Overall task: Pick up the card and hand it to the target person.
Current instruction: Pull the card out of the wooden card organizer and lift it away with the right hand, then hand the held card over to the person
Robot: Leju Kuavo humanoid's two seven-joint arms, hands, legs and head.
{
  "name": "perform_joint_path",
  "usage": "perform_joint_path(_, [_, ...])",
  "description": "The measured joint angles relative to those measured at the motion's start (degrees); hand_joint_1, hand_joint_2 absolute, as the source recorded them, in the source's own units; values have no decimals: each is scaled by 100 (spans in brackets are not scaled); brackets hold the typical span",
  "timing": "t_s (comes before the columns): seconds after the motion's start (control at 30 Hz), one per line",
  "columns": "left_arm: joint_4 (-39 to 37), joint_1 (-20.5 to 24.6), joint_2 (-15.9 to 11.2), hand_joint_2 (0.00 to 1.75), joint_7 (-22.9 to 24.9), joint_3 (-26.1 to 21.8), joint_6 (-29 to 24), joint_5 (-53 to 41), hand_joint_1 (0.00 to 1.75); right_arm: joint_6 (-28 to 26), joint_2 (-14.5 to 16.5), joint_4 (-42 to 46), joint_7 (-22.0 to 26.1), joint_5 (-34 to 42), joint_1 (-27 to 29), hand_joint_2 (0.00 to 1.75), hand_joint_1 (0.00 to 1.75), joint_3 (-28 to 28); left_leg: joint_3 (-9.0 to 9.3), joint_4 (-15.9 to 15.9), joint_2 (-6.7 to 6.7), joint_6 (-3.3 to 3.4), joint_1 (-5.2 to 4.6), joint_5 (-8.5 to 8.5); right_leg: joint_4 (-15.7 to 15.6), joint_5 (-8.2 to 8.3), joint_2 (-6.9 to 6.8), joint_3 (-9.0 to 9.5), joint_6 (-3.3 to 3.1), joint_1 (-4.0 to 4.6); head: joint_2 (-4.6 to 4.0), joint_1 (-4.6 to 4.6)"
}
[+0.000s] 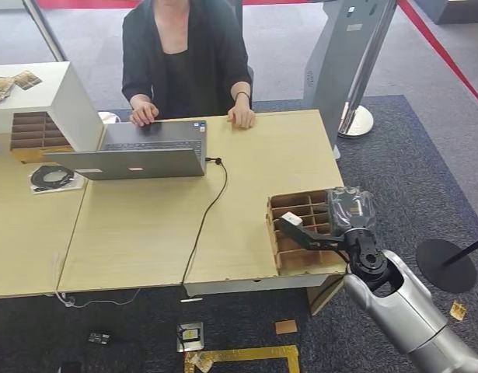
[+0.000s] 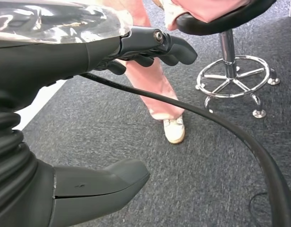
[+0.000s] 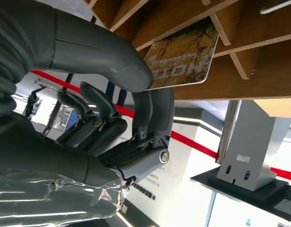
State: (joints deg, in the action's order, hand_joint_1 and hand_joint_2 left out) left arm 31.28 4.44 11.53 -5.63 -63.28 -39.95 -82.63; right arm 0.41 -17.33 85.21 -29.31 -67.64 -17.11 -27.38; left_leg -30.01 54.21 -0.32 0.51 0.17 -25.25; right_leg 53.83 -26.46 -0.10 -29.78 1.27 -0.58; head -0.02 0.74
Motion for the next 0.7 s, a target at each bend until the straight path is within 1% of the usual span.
perform_joint_path(0.2, [0,0,43,175,8,-5,0,-19,0,101,-15,-23,-80,49,-51,175,175,-21,1,0,0,0,0,0,0,0,0,0,0,0,0,-2])
perform_joint_path(0.4, [0,-1,75,175,-26,-7,0,-54,0,152,-105,14,-141,35,-52,175,175,-22,1,1,0,0,0,0,0,0,0,1,0,0,-1,-4])
perform_joint_path(0.7, [0,-1,69,175,-45,-13,0,-119,0,239,-251,496,-146,-164,-197,175,175,-48,1,0,0,0,0,0,0,0,0,1,0,0,0,-2])
